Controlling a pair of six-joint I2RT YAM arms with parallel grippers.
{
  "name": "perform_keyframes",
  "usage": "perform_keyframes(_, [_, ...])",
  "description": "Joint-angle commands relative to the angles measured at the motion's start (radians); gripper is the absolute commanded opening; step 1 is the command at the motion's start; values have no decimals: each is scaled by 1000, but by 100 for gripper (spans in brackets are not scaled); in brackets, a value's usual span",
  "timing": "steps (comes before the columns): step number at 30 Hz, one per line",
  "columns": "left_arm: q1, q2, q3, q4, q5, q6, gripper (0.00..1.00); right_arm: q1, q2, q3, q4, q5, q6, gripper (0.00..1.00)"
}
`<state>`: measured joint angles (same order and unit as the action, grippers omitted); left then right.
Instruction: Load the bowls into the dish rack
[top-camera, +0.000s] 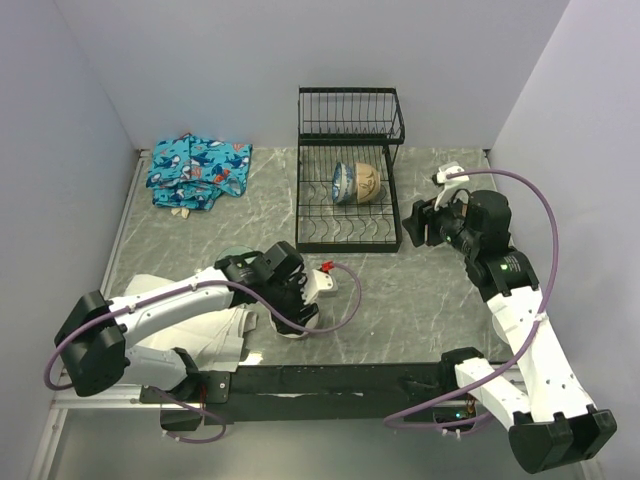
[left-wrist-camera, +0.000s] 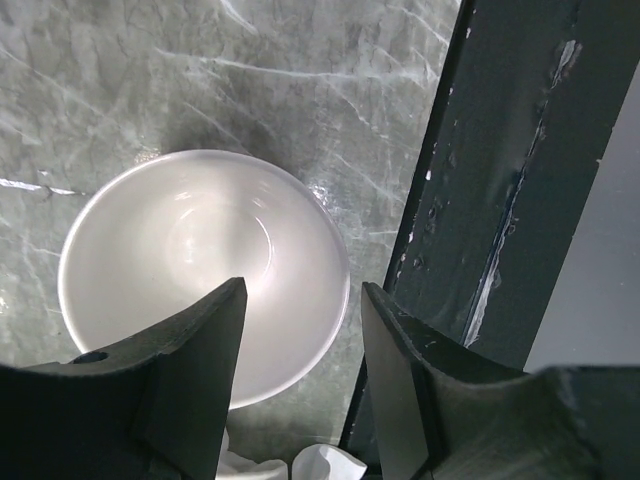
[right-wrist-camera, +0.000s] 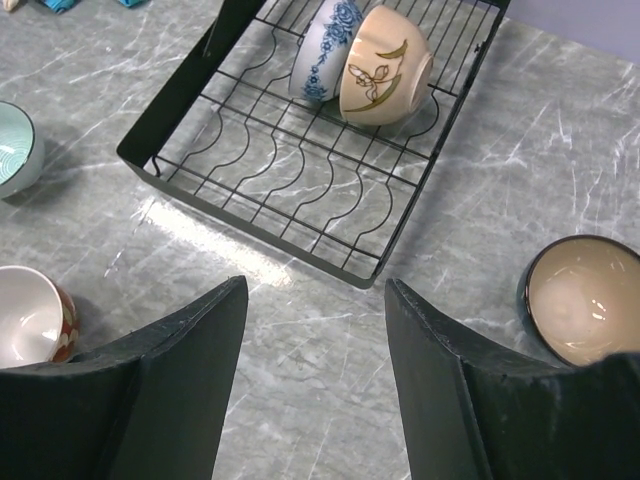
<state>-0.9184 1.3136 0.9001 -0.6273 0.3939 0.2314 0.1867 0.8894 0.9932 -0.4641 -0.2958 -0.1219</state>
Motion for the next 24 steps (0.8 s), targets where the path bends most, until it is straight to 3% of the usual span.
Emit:
perform_keyframes(1, [-17, 10, -9, 32, -32, -33, 55, -13, -12, -1, 35, 4, 10, 65])
perform_keyframes(18, [-92, 104, 8, 51, -76, -70, 58, -15, -29, -33, 39, 0, -12, 65])
perform_keyframes(24, [-111, 147, 26, 81, -145, -153, 50, -16, -44, -44, 44, -17, -7, 65])
